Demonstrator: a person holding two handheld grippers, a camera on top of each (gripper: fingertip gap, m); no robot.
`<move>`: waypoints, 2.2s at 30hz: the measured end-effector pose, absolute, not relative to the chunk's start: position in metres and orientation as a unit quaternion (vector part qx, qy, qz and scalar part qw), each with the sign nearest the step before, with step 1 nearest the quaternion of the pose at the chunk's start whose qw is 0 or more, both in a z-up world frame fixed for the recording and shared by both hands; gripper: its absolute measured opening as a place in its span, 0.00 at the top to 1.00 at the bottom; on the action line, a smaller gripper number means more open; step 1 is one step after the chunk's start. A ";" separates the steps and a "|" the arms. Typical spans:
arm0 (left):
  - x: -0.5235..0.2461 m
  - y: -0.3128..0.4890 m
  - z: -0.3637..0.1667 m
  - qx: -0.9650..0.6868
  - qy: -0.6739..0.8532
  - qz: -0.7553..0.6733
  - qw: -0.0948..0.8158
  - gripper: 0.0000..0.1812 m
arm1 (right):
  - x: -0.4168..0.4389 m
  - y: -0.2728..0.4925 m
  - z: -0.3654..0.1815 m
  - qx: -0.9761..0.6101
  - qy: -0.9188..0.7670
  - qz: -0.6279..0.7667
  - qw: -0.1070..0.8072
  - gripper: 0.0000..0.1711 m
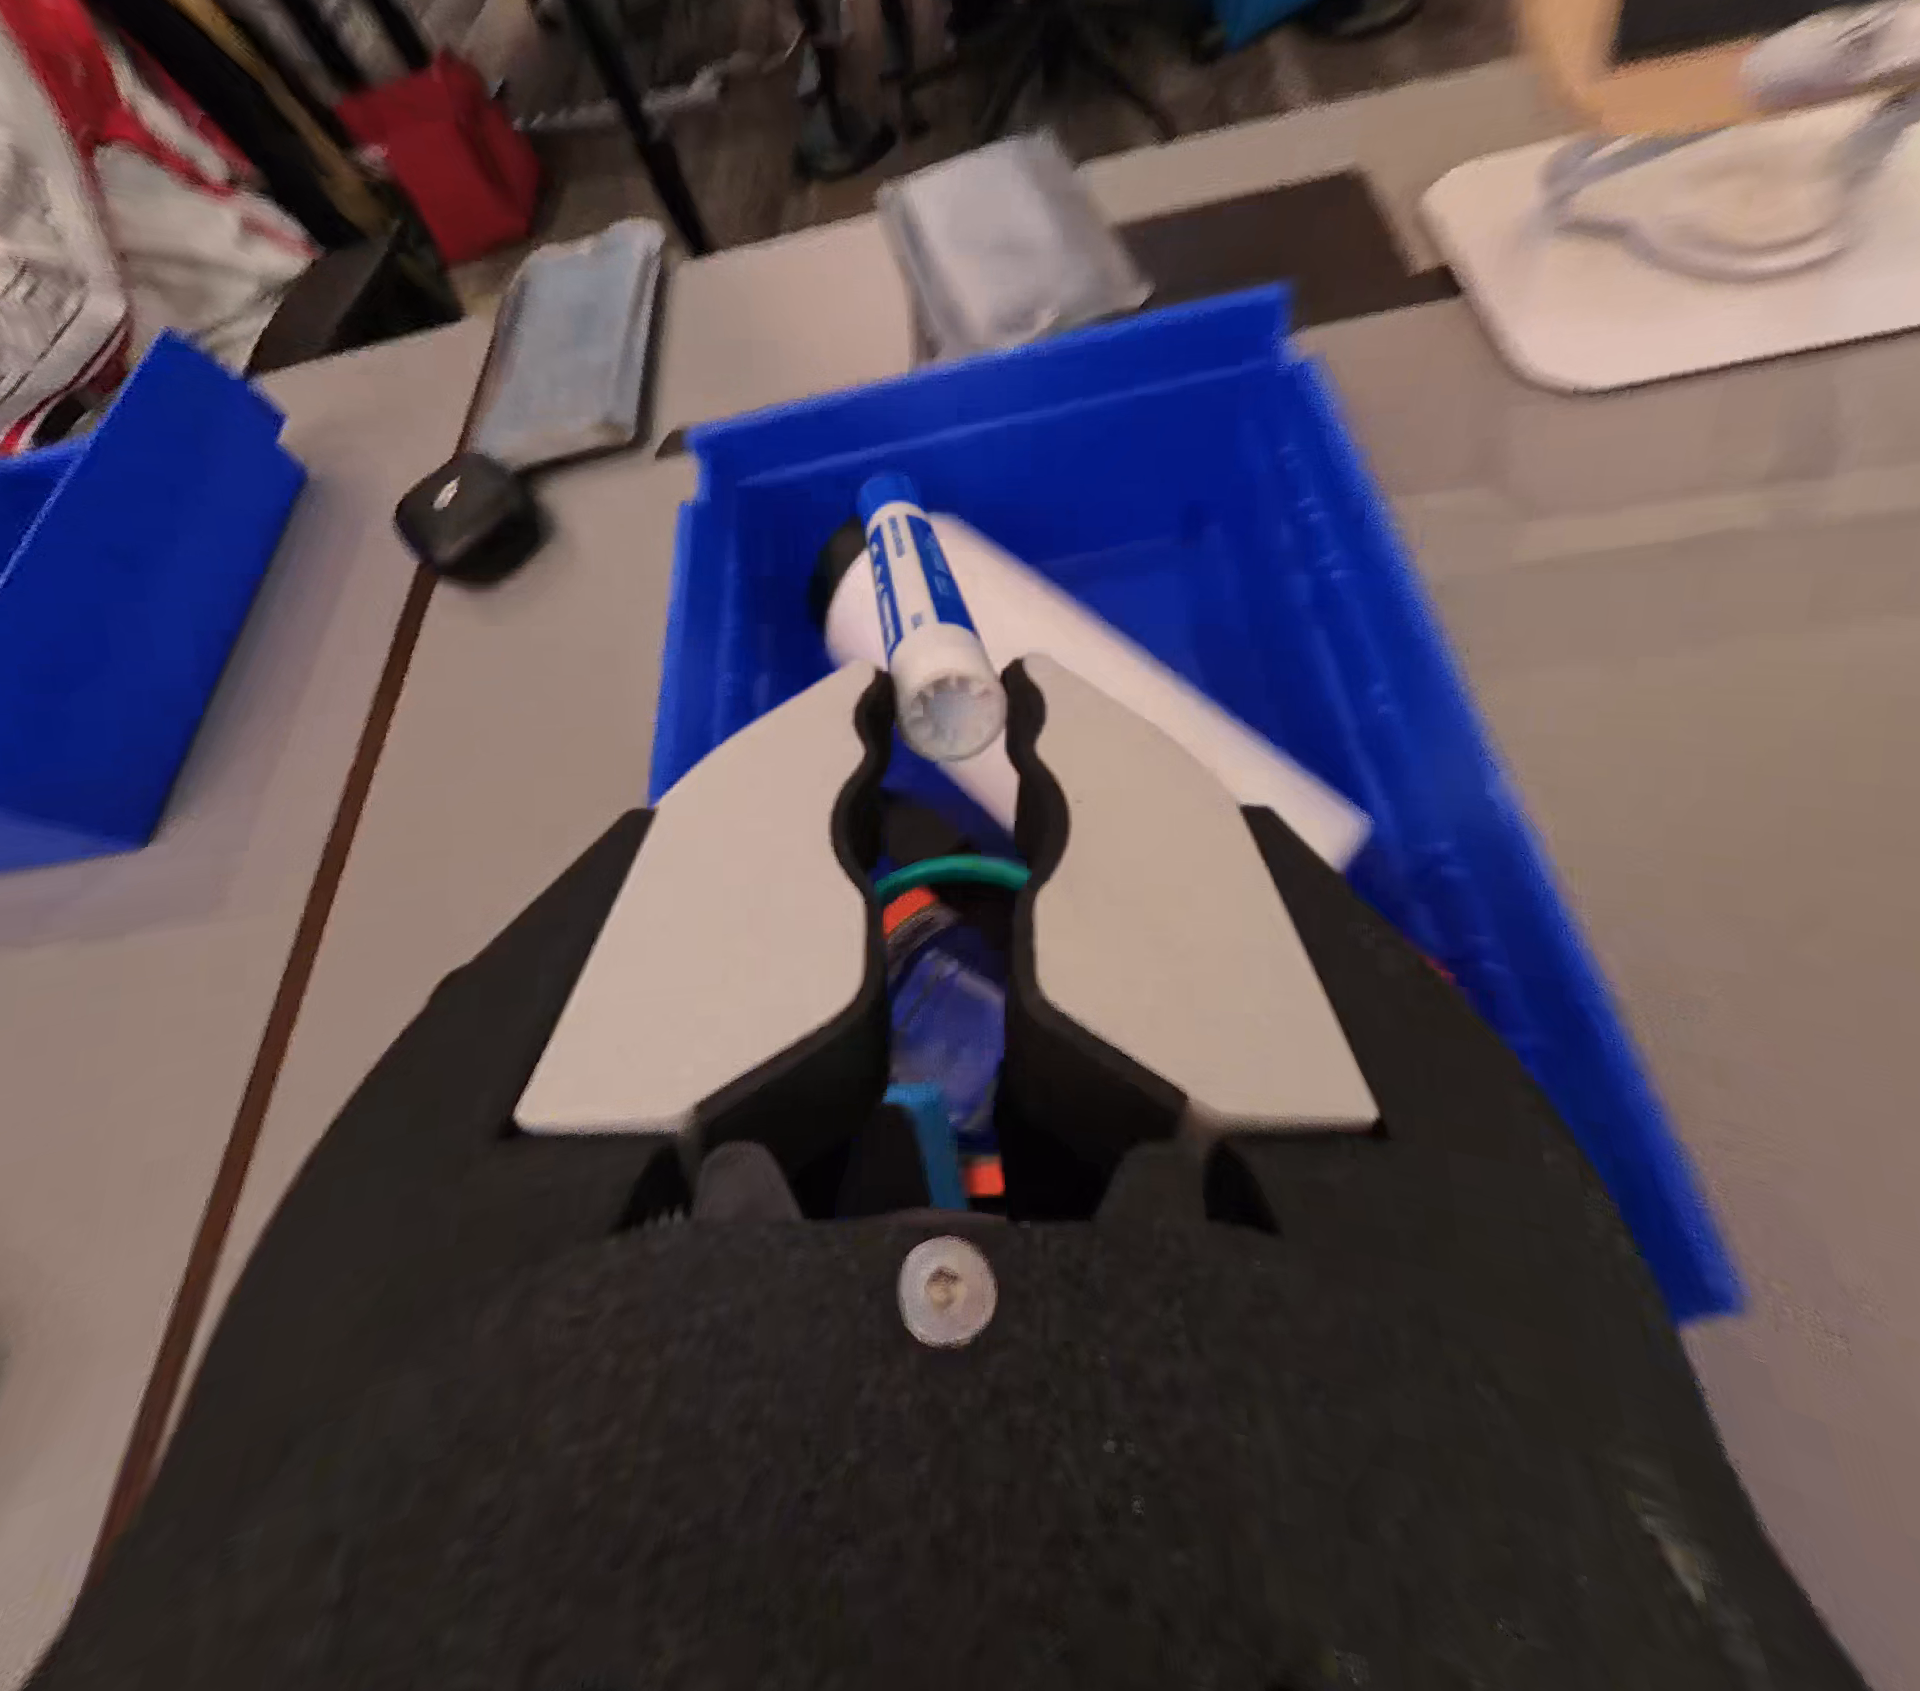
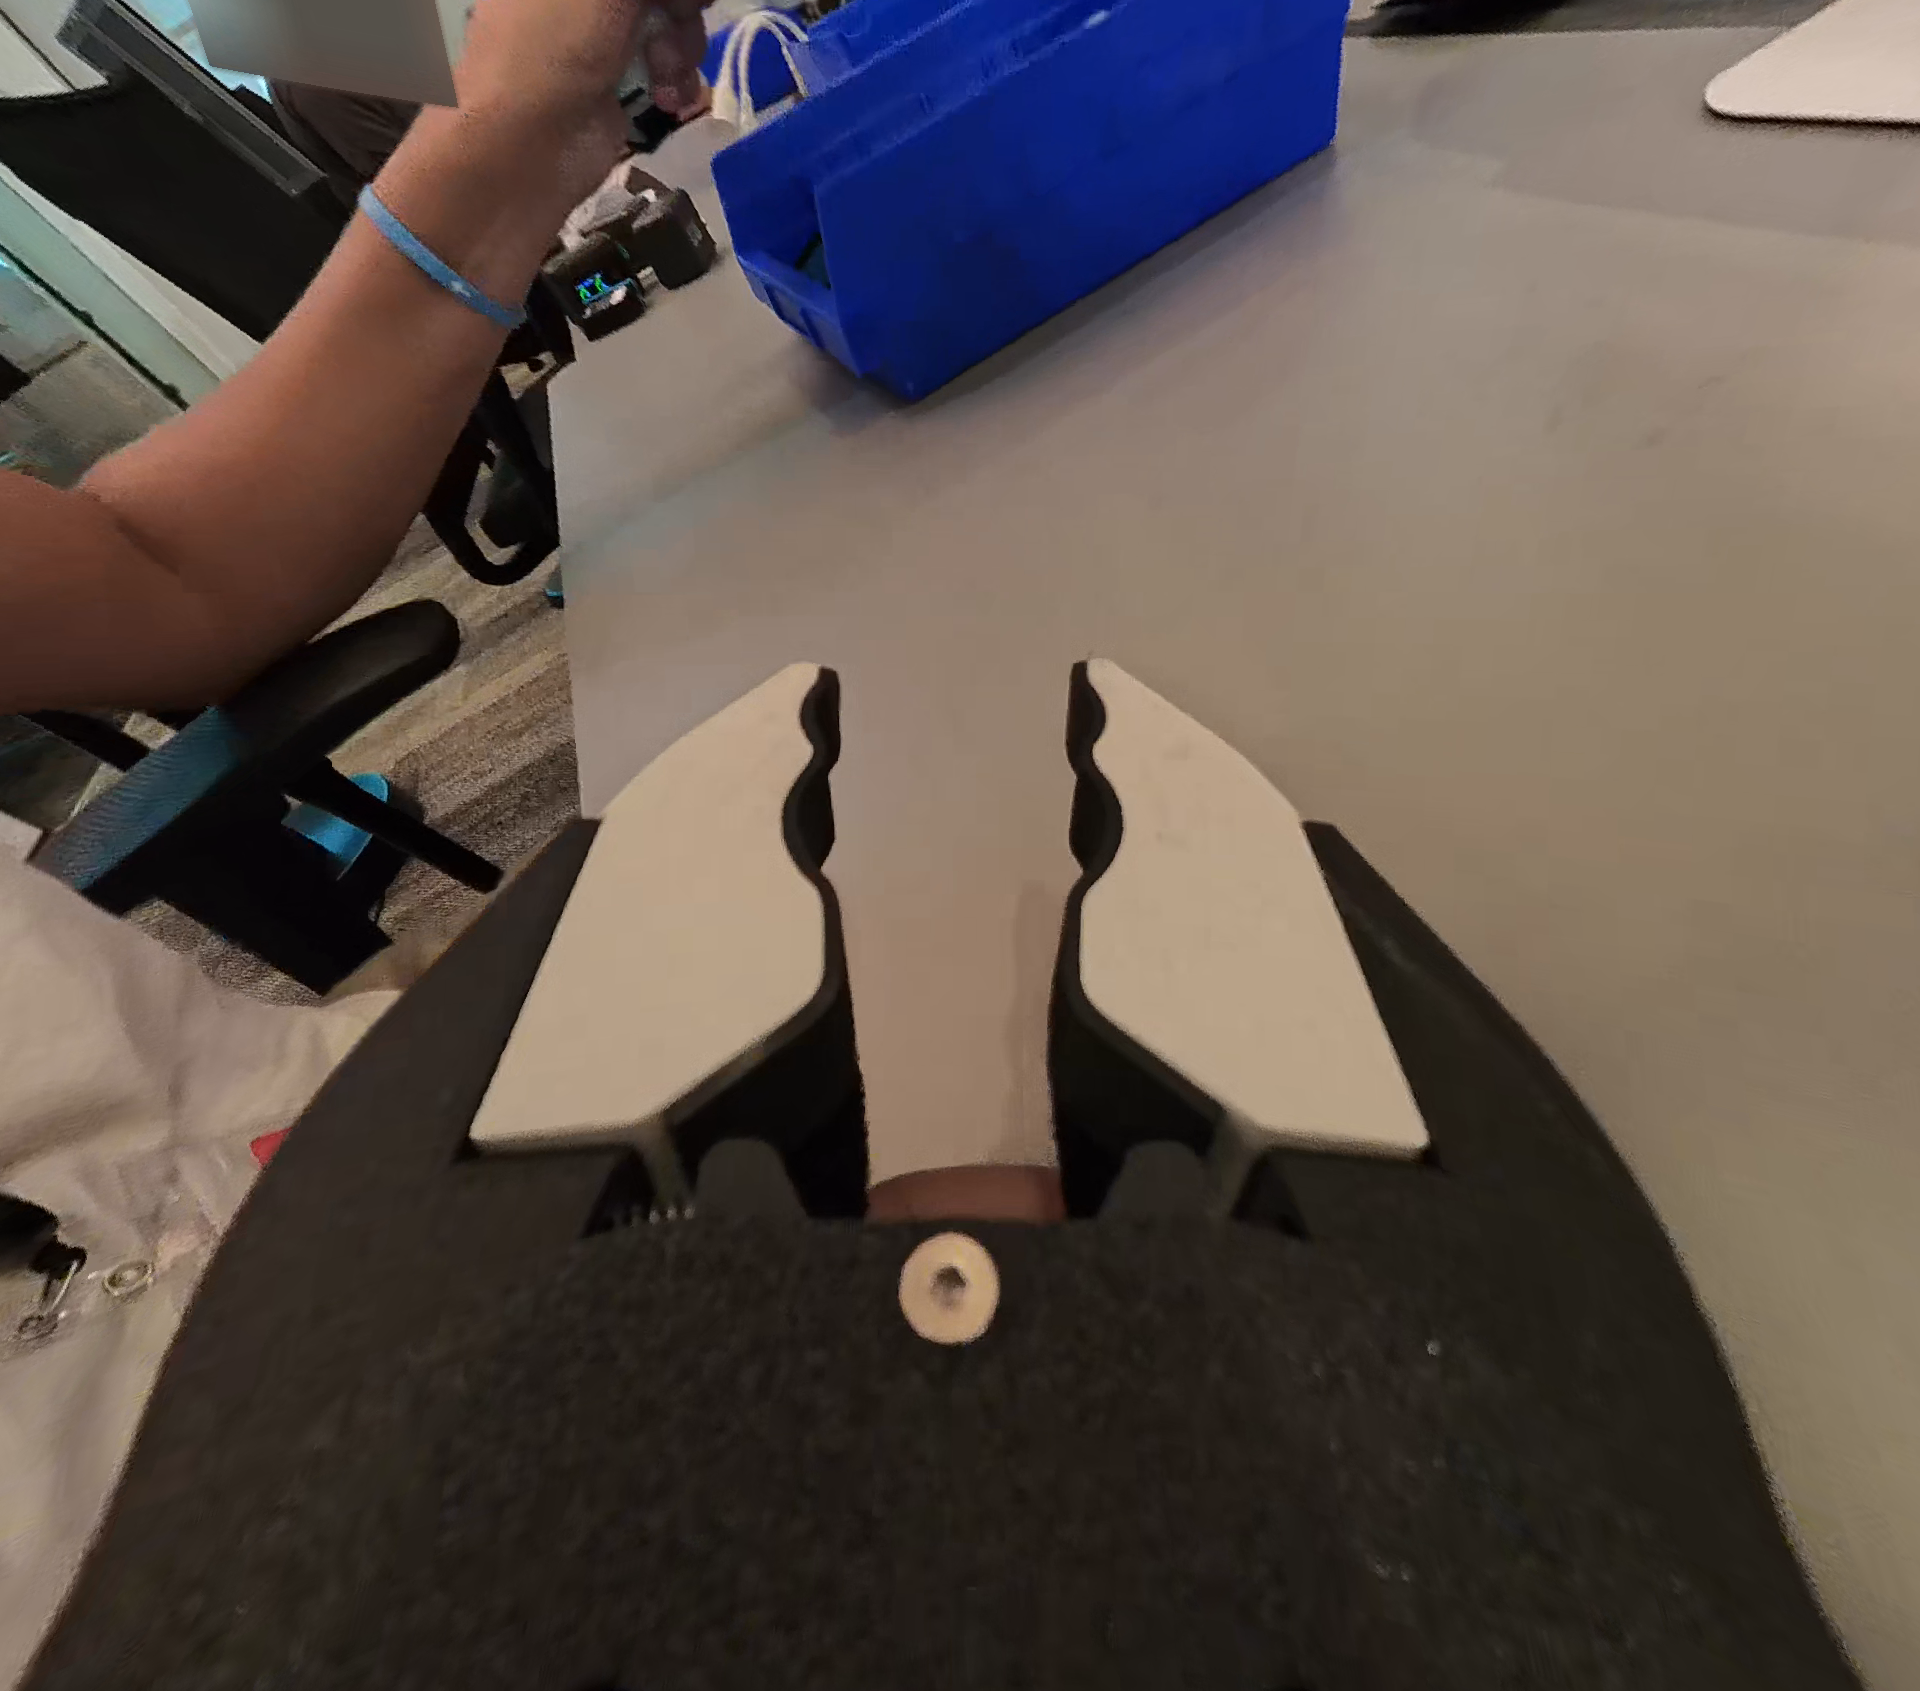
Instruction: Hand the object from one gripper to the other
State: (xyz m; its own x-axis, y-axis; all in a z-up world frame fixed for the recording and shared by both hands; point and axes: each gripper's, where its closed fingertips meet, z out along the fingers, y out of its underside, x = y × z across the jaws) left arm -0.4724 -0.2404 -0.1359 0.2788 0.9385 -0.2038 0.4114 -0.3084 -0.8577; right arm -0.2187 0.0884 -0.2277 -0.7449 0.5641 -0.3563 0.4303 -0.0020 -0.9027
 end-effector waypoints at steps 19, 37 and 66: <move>-0.326 0.021 -0.131 -0.760 -0.202 0.386 0.483 0.89 | -0.330 0.019 -0.121 -0.349 -0.362 0.769 -0.396 0.70; -0.320 0.041 -0.180 -0.785 -0.216 0.306 0.493 0.81 | -0.348 0.046 -0.177 -0.412 -0.468 0.735 -0.265 0.89; -0.326 0.022 -0.184 -0.780 -0.225 0.101 0.575 0.90 | -0.318 0.018 -0.215 -0.204 -0.783 0.572 0.134 0.88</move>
